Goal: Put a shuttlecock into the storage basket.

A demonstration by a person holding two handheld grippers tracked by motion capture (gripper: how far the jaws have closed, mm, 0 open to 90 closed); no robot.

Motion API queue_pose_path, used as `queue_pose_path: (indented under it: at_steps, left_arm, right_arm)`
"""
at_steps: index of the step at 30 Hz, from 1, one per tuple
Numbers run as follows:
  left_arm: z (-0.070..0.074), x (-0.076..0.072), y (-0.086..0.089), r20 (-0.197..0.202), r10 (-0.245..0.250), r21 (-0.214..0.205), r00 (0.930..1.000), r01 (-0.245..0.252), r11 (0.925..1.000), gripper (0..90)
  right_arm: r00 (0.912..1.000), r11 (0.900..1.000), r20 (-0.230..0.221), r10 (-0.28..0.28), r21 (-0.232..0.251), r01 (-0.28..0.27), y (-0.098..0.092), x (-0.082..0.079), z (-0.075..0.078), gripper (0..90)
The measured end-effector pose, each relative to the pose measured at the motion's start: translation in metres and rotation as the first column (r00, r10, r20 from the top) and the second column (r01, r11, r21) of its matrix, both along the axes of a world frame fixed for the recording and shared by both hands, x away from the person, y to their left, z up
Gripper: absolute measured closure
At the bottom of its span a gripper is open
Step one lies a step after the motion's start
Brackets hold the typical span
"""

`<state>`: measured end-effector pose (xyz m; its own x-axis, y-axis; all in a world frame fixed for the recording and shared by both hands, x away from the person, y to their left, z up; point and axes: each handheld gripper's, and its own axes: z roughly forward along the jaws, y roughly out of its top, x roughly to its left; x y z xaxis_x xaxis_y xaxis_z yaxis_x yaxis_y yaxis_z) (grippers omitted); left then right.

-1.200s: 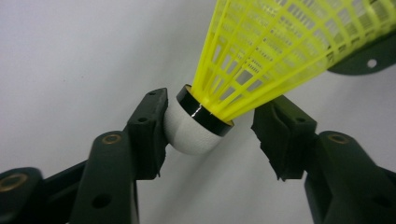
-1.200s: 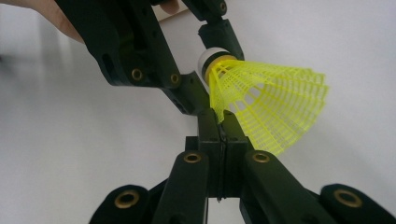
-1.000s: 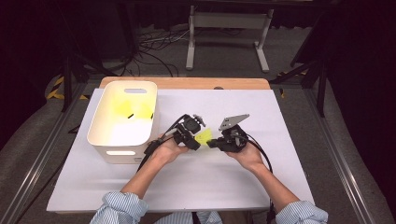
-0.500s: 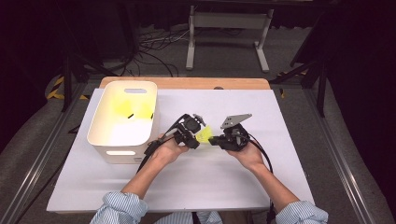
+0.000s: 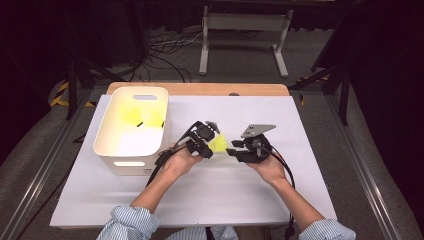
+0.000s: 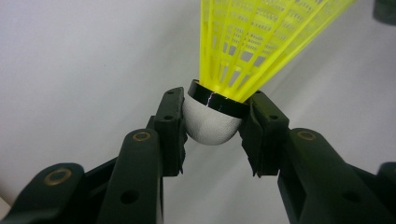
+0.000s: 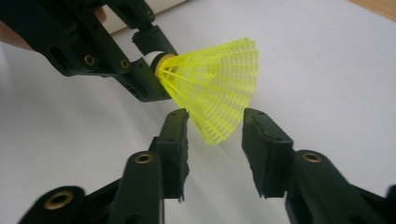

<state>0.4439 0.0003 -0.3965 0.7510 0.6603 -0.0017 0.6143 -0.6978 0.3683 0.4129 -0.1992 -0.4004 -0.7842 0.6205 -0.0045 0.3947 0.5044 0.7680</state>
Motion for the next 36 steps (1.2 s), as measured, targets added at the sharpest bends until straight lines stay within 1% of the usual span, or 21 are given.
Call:
queue_pose_path:
  at_steps: [1, 3, 5, 10, 12, 13, 15, 16, 20, 22, 26, 29, 31, 33, 34, 36]
  left_arm:
    - [0.0, 0.0, 0.0, 0.001, 0.005, -0.001, 1.0, -0.005, 1.0, 62.9]
    - [0.003, -0.001, 0.0, -0.005, 0.013, -0.006, 0.9999, -0.013, 0.9999, 62.9]
    - [0.004, -0.001, 0.001, -0.003, 0.013, -0.005, 0.9999, -0.013, 0.9999, 62.9]
    - [0.01, -0.002, 0.003, -0.005, 0.023, -0.02, 0.9997, -0.023, 0.9996, 62.9]
    - [0.011, -0.003, 0.004, -0.008, 0.029, -0.026, 0.9996, -0.029, 0.9992, 62.9]
    - [0.012, -0.003, 0.005, -0.006, 0.026, -0.021, 0.9996, -0.026, 0.9994, 62.9]
    - [0.013, -0.005, 0.005, -0.001, 0.031, -0.03, 0.9995, -0.031, 0.999, 62.9]
    - [0.014, -0.005, 0.006, -0.003, 0.033, -0.029, 0.9995, -0.033, 0.999, 62.9]
    - [0.017, -0.004, 0.008, -0.004, 0.049, -0.031, 0.9988, -0.049, 0.9983, 62.9]
    - [0.017, -0.004, 0.008, -0.007, 0.055, -0.044, 0.9984, -0.056, 0.9975, 62.9]
    - [0.019, -0.004, 0.009, -0.018, 0.058, -0.044, 0.9982, -0.058, 0.9973, 62.9]
    - [0.021, -0.005, 0.009, -0.016, 0.061, -0.049, 0.998, -0.062, 0.9969, 62.9]
    - [0.023, -0.005, 0.009, -0.019, 0.062, -0.046, 0.9979, -0.063, 0.997, 62.9]
    - [0.024, -0.006, 0.01, -0.02, 0.067, -0.053, 0.9975, -0.068, 0.9963, 62.9]
    - [0.026, -0.005, 0.012, -0.014, 0.066, -0.052, 0.9977, -0.067, 0.9964, 62.9]
    - [0.027, -0.005, 0.012, -0.023, 0.075, -0.058, 0.9969, -0.076, 0.9954, 62.9]
  right_arm:
    - [0.9997, 0.9998, 0.015, -0.02, 0.008, 0.02, -0.004, -0.002, 0.001, 54.1]
    - [0.9992, 0.9994, 0.025, -0.032, 0.012, 0.032, -0.008, -0.003, 0.002, 52.0]
    - [0.9983, 0.999, 0.039, -0.043, 0.016, 0.043, -0.011, -0.005, 0.002, 49.3]
    - [0.9941, 0.9963, 0.071, -0.083, 0.028, 0.081, -0.021, -0.011, 0.003, 41.7]
    - [0.991, 0.994, 0.084, -0.104, 0.041, 0.101, -0.026, -0.013, 0.003, 39.2]
    - [0.9896, 0.9927, 0.088, -0.114, 0.048, 0.11, -0.028, -0.015, 0.003, 38.1]
    - [0.986, 0.9901, 0.098, -0.135, 0.053, 0.13, -0.033, -0.017, 0.003, 36.1]
    - [0.9824, 0.9871, 0.105, -0.155, 0.059, 0.149, -0.037, -0.019, 0.003, 34.8]
    - [0.9766, 0.9822, 0.116, -0.181, 0.072, 0.174, -0.045, -0.024, 0.002, 32.2]
    - [0.9699, 0.9789, 0.14, -0.199, 0.073, 0.191, -0.048, -0.028, 0.002, 29.9]
    - [0.961, 0.9767, 0.178, -0.212, 0.075, 0.201, -0.055, -0.038, 0.0, 28.4]
    - [0.9562, 0.9728, 0.184, -0.227, 0.087, 0.215, -0.06, -0.043, -0.002, 27.3]
    - [0.9549, 0.9711, 0.184, -0.233, 0.095, 0.219, -0.063, -0.046, -0.004, 26.5]
    - [0.9529, 0.9693, 0.186, -0.239, 0.103, 0.223, -0.066, -0.049, -0.006, 25.8]
    - [0.9522, 0.9683, 0.186, -0.242, 0.109, 0.225, -0.068, -0.051, -0.007, 25.3]
    - [0.9507, 0.9654, 0.183, -0.251, 0.121, 0.231, -0.072, -0.054, -0.01, 24.4]
